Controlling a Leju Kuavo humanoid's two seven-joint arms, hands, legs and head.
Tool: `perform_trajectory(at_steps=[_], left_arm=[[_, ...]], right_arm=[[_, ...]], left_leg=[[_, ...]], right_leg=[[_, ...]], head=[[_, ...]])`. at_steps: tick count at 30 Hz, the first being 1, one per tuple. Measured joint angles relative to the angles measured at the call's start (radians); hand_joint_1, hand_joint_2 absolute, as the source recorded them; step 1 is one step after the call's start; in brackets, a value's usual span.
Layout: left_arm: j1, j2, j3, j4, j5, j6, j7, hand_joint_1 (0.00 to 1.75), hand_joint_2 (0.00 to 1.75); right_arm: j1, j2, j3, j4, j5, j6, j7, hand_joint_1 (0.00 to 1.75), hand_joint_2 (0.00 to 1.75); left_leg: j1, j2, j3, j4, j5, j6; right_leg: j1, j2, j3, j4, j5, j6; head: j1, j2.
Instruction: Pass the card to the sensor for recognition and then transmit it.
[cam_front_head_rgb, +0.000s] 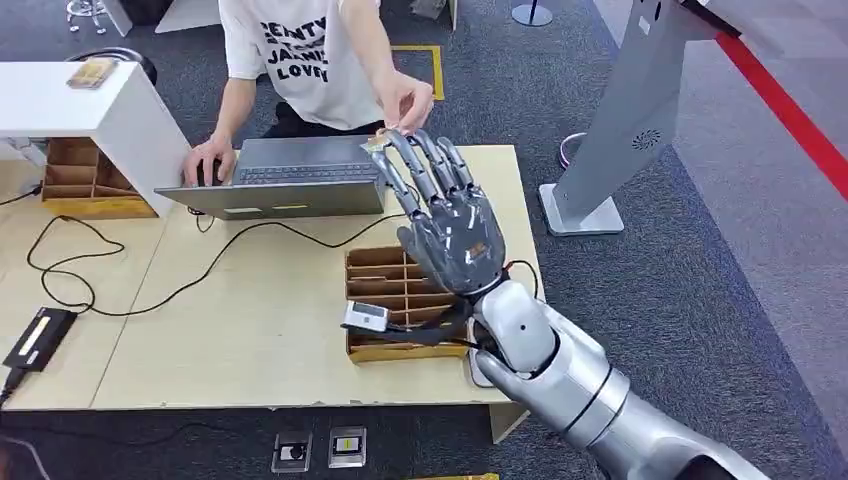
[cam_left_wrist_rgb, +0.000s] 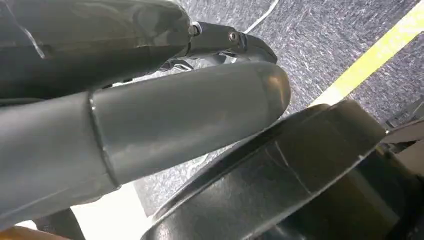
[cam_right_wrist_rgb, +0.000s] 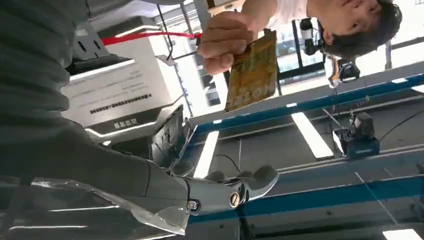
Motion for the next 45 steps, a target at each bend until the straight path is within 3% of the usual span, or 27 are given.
perform_trajectory(at_steps=[21,22,24,27,28,29,30,45], left_arm=[[-0.007,0.000,-0.026,0.000,-0.031,0.000,-0.002,0.00,0.00],[-0.008,0.000,-0.026,0.000,-0.032,0.000,-0.002,0.00,0.00],[-0.009,0.000,-0.026,0.000,-0.033,0.000,-0.002,0.00,0.00],[-0.010,0.000,-0.026,0.000,-0.036,0.000,-0.002,0.00,0.00],[-0.011,0.000,-0.027,0.000,-0.037,0.000,-0.002,0.00,0.00],[-0.011,0.000,-0.027,0.000,-0.037,0.000,-0.002,0.00,0.00],[-0.012,0.000,-0.029,0.000,-0.038,0.000,-0.002,0.00,0.00],[-0.017,0.000,-0.044,0.000,-0.048,-0.005,-0.002,0.00,0.00]], right_arm=[[-0.022,-0.019,0.007,0.071,0.131,-0.017,0.073,0.00,1.75],[-0.022,-0.021,0.007,0.074,0.132,-0.017,0.073,0.07,1.75],[-0.022,-0.023,0.007,0.079,0.133,-0.017,0.074,0.66,1.75],[-0.022,-0.025,0.007,0.085,0.135,-0.016,0.076,0.66,1.75],[-0.022,-0.026,0.007,0.087,0.135,-0.015,0.076,1.57,1.75],[-0.022,-0.027,0.007,0.089,0.135,-0.015,0.076,1.68,1.75],[-0.022,-0.029,0.007,0.092,0.135,-0.015,0.077,1.75,1.75],[-0.022,-0.039,0.006,0.104,0.129,-0.014,0.082,1.73,1.75]], left_leg=[[0.000,0.000,0.000,0.000,0.000,0.000],[0.000,0.000,0.000,0.000,0.000,0.000],[0.000,0.000,0.000,0.000,0.000,0.000],[0.000,0.000,0.000,0.000,0.000,0.000],[0.000,0.000,0.000,0.000,0.000,0.000],[0.000,0.000,0.000,0.000,0.000,0.000],[0.000,0.000,0.000,0.000,0.000,0.000],[0.000,0.000,0.000,0.000,0.000,0.000]], right_leg=[[0.000,0.000,0.000,0.000,0.000,0.000],[0.000,0.000,0.000,0.000,0.000,0.000],[0.000,0.000,0.000,0.000,0.000,0.000],[0.000,0.000,0.000,0.000,0.000,0.000],[0.000,0.000,0.000,0.000,0.000,0.000],[0.000,0.000,0.000,0.000,0.000,0.000],[0.000,0.000,0.000,0.000,0.000,0.000],[0.000,0.000,0.000,0.000,0.000,0.000]], head=[[0.000,0.000],[0.000,0.000],[0.000,0.000],[0.000,0.000],[0.000,0.000],[0.000,0.000],[0.000,0.000],[0.000,0.000]])
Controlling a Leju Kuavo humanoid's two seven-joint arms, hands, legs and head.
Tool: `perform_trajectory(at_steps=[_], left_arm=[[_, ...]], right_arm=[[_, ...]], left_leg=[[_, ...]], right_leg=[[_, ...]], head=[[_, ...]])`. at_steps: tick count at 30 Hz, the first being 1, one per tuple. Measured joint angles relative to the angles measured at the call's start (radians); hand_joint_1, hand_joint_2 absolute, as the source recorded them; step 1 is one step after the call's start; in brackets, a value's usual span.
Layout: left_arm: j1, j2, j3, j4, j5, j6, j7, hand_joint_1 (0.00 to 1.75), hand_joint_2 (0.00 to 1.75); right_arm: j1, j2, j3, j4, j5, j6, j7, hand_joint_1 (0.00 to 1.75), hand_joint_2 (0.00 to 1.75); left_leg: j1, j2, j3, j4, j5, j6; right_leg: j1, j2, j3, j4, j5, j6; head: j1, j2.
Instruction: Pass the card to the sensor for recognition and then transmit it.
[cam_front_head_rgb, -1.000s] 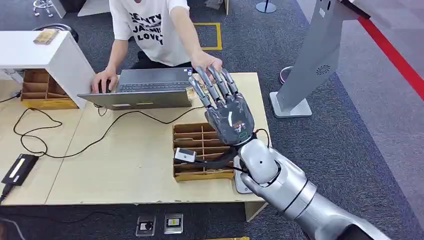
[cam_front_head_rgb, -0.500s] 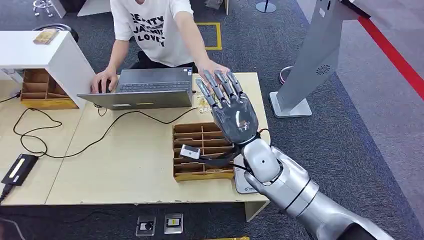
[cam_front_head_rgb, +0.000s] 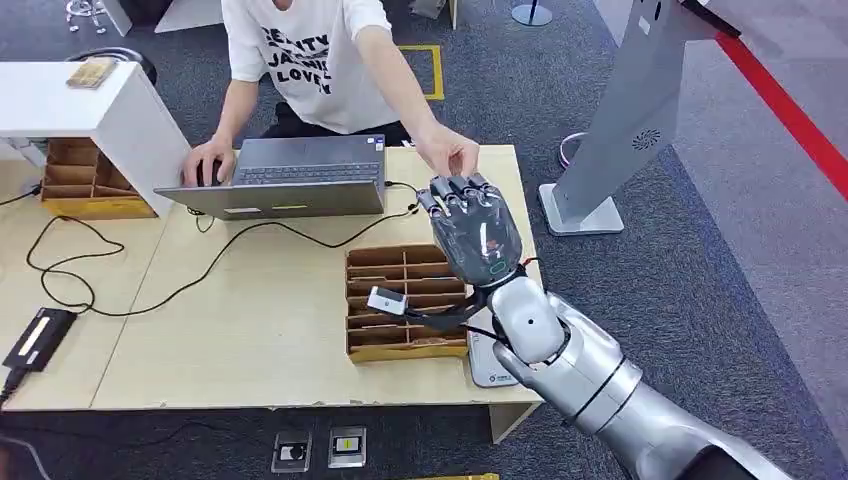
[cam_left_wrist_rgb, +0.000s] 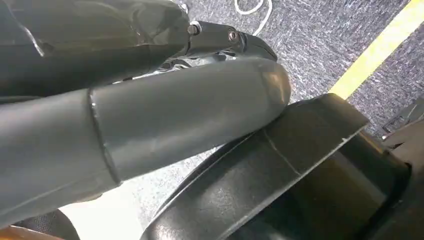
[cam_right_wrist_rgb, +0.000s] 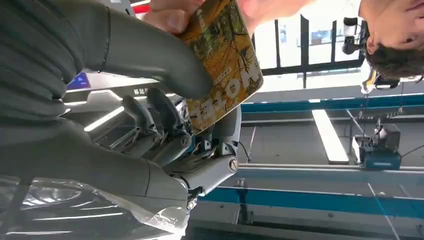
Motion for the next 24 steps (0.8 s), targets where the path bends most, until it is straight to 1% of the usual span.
perform_trajectory(at_steps=[1,2,3,7,8,10,17,24], left_arm=[[-0.001,0.000,-0.001,0.000,0.000,-0.001,0.000,0.00,0.00],[-0.001,0.000,-0.002,0.000,-0.001,-0.001,0.000,0.00,0.00],[-0.002,0.000,-0.003,0.000,-0.002,-0.002,0.000,0.00,0.00],[-0.002,0.000,-0.005,0.000,-0.005,-0.003,0.000,0.00,0.00],[-0.002,0.000,-0.005,0.000,-0.006,-0.003,0.000,0.00,0.00],[-0.003,0.000,-0.005,0.000,-0.006,-0.004,0.000,0.00,0.00],[-0.004,0.000,-0.006,0.000,-0.006,-0.005,0.000,0.00,0.00],[-0.004,0.000,-0.006,0.000,-0.003,-0.004,0.000,0.00,0.00]], right_arm=[[0.000,0.000,0.000,0.000,-0.001,0.000,0.000,1.75,1.75],[0.000,0.000,0.000,0.000,-0.001,0.000,-0.001,1.71,1.75],[0.000,0.000,0.000,0.000,-0.002,0.000,-0.001,1.73,1.75],[0.000,0.000,0.000,0.004,-0.006,-0.002,-0.003,1.69,1.75],[0.000,0.000,0.000,0.006,-0.009,-0.002,-0.004,1.75,1.75],[0.000,0.000,0.000,0.008,-0.016,-0.003,-0.007,1.73,1.75],[0.000,0.000,0.000,0.011,-0.057,-0.023,-0.017,1.75,1.75],[0.003,0.000,-0.011,0.006,-0.080,-0.025,-0.027,1.75,1.75]], left_leg=[[0.000,0.000,0.000,0.000,0.000,0.000],[0.000,0.000,0.000,0.000,0.000,0.000],[0.000,0.000,0.000,0.000,0.000,0.000],[0.000,0.000,0.000,0.000,0.000,0.000],[0.000,0.000,0.000,0.000,0.000,0.000],[0.000,0.000,0.000,0.000,0.000,0.000],[0.000,0.000,0.000,0.000,0.000,0.000],[0.000,0.000,0.000,0.000,0.000,0.000]], right_leg=[[0.000,0.000,0.000,0.000,0.000,0.000],[0.000,0.000,0.000,0.000,0.000,0.000],[0.000,0.000,0.000,0.000,0.000,0.000],[0.000,0.000,0.000,0.000,0.000,0.000],[0.000,0.000,0.000,0.000,0.000,0.000],[0.000,0.000,0.000,0.000,0.000,0.000],[0.000,0.000,0.000,0.000,0.000,0.000],[0.000,0.000,0.000,0.000,0.000,0.000]], head=[[0.000,0.000],[0.000,0.000],[0.000,0.000],[0.000,0.000],[0.000,0.000],[0.000,0.000],[0.000,0.000],[0.000,0.000]])
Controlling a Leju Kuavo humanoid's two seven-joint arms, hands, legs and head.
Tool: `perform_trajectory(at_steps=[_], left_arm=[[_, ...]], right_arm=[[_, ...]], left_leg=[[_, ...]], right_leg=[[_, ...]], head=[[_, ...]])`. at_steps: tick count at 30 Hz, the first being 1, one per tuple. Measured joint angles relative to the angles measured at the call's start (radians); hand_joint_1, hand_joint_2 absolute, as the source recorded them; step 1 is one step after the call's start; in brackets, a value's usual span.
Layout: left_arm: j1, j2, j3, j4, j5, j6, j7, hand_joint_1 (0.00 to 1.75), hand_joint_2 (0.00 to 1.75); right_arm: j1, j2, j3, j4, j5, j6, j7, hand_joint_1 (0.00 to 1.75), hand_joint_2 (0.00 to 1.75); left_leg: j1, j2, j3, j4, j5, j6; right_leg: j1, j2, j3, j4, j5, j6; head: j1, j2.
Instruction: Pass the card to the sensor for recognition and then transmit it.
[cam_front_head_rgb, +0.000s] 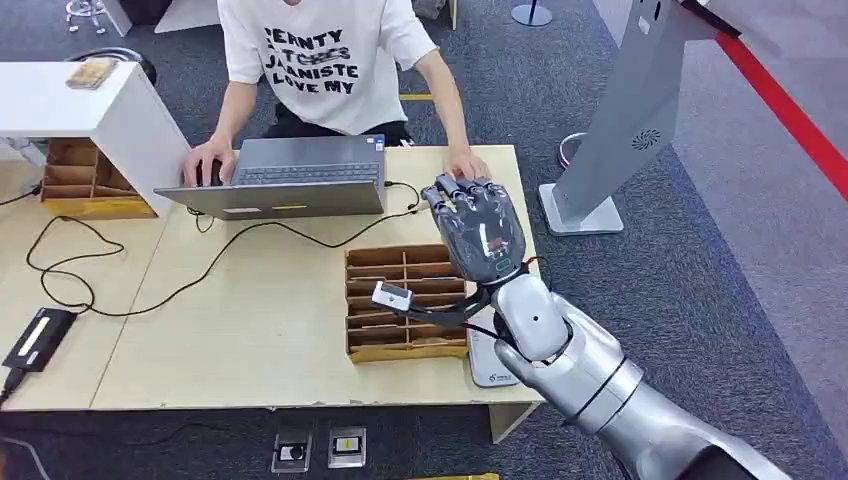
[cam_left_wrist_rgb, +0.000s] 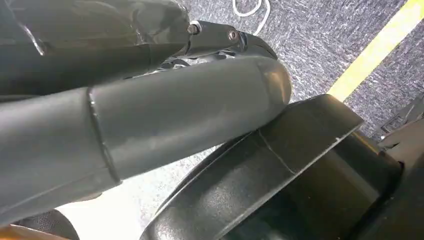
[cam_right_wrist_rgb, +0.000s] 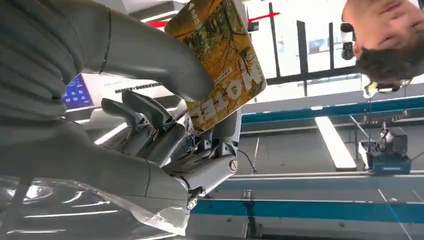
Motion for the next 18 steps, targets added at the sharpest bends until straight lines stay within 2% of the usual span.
perform_trajectory(at_steps=[5,9,12,16,18], left_arm=[[0.000,0.000,0.000,0.000,0.001,0.000,0.000,0.00,0.00],[0.001,0.000,0.000,0.000,0.008,0.001,0.000,0.00,0.00],[0.003,0.000,0.000,0.000,0.015,0.003,0.000,0.00,0.00],[0.007,0.000,0.001,0.000,0.024,0.006,-0.001,0.00,0.00],[0.009,0.000,0.001,0.000,0.029,0.007,-0.001,0.00,0.00]], right_arm=[[0.005,0.000,-0.013,-0.009,-0.007,0.000,-0.004,1.75,1.75],[0.025,0.000,-0.041,-0.051,-0.054,-0.002,-0.036,1.75,1.75],[0.054,0.003,-0.081,-0.102,-0.104,-0.003,-0.076,1.75,1.75],[0.111,0.022,-0.160,-0.182,-0.226,-0.006,-0.181,1.75,1.75],[0.128,0.028,-0.195,-0.216,-0.263,-0.006,-0.198,1.75,1.75]], left_leg=[[0.000,0.000,0.000,0.000,0.000,0.000],[0.000,0.000,0.000,0.000,0.000,0.000],[0.000,0.000,0.000,0.000,0.000,0.000],[0.000,0.000,0.000,0.000,0.000,0.000],[0.000,0.000,0.000,0.000,0.000,0.000]], right_leg=[[0.000,0.000,0.000,0.000,0.000,0.000],[0.000,0.000,0.000,0.000,0.000,0.000],[0.000,0.000,0.000,0.000,0.000,0.000],[0.000,0.000,0.000,0.000,0.000,0.000],[0.000,0.000,0.000,0.000,0.000,0.000]], head=[[0.000,0.000],[0.000,0.000],[0.000,0.000],[0.000,0.000],[0.000,0.000]])
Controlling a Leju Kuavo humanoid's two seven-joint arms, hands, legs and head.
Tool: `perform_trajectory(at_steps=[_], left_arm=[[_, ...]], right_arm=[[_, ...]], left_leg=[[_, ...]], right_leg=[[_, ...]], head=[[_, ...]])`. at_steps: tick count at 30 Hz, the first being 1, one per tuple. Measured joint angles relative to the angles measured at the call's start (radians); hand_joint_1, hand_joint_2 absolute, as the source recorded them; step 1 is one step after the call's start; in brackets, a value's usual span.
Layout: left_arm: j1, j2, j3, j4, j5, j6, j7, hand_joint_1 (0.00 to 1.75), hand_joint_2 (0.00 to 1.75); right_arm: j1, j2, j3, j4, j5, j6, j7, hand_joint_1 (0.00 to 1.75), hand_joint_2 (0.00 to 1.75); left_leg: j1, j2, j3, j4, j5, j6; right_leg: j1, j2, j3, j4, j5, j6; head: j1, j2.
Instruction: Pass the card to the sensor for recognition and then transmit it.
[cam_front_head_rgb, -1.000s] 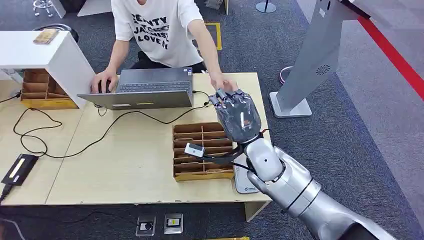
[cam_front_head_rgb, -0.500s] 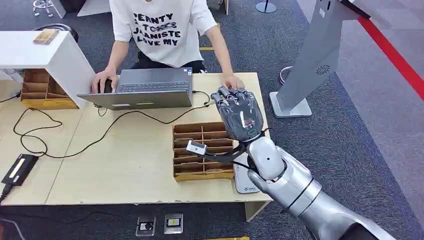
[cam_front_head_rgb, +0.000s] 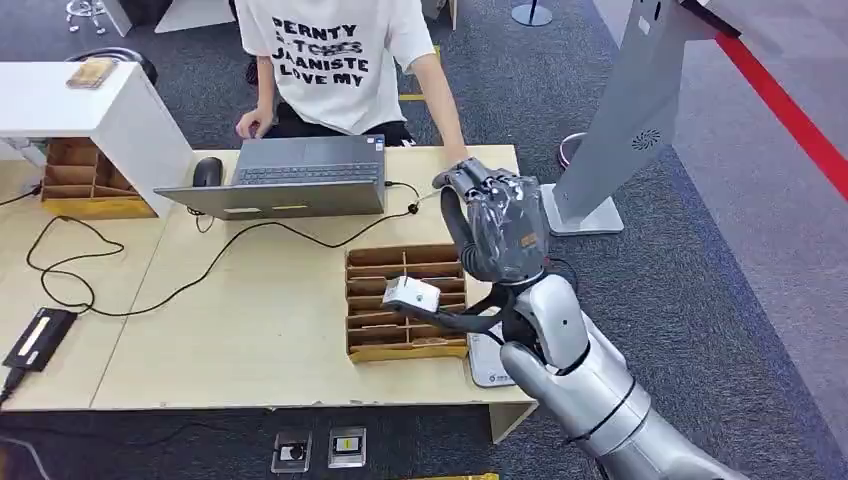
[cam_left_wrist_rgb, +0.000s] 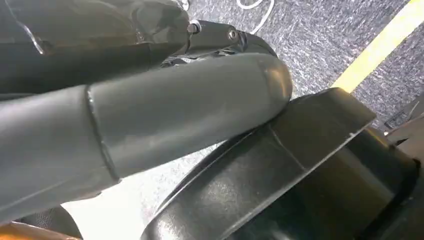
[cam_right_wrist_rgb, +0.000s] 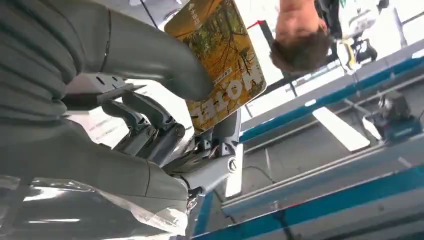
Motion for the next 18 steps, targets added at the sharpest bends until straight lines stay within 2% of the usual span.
perform_trajectory(at_steps=[2,4,10,14,16,18], left_arm=[[0.001,0.000,0.000,0.000,0.012,-0.002,0.000,0.00,0.00],[0.004,0.000,0.000,0.000,0.020,-0.002,0.000,0.00,0.00],[0.006,0.001,0.001,0.000,0.031,-0.003,0.000,0.00,0.00],[0.008,0.002,0.002,0.000,0.047,-0.003,0.000,0.00,0.00],[0.009,0.002,0.003,0.000,0.056,-0.003,0.000,0.00,0.00],[0.011,0.003,0.004,0.000,0.061,-0.003,0.000,0.00,0.00]], right_arm=[[0.022,-0.001,-0.038,-0.040,-0.150,0.000,-0.004,1.75,1.75],[0.038,-0.006,-0.070,-0.088,-0.238,0.000,0.037,1.75,1.75],[0.063,-0.038,-0.112,-0.189,-0.269,-0.001,0.094,1.75,1.75],[0.097,-0.084,-0.125,-0.254,-0.276,0.007,0.169,1.75,1.75],[0.120,-0.117,-0.124,-0.290,-0.289,0.054,0.216,1.75,1.75],[0.132,-0.149,-0.122,-0.315,-0.288,0.144,0.265,1.75,1.75]], left_leg=[[0.000,0.000,0.000,0.000,0.000,0.000],[0.000,0.000,0.000,0.000,0.000,0.000],[0.000,0.001,0.001,0.000,0.000,0.000],[0.000,0.001,0.001,0.000,0.000,0.000],[0.000,0.001,0.000,0.000,0.000,0.000],[0.000,0.001,0.000,0.000,0.000,0.000]], right_leg=[[0.000,-0.001,0.000,0.000,0.000,0.000],[0.000,0.000,0.000,0.000,0.000,0.000],[0.000,0.000,0.000,0.000,0.001,0.000],[0.000,0.000,0.000,0.000,0.001,0.000],[0.000,0.000,0.000,0.000,0.001,0.000],[0.000,0.000,0.000,0.000,0.001,0.000]], head=[[0.000,0.000],[0.000,0.000],[0.000,0.000],[0.000,0.000],[0.000,0.000],[0.000,0.000]])
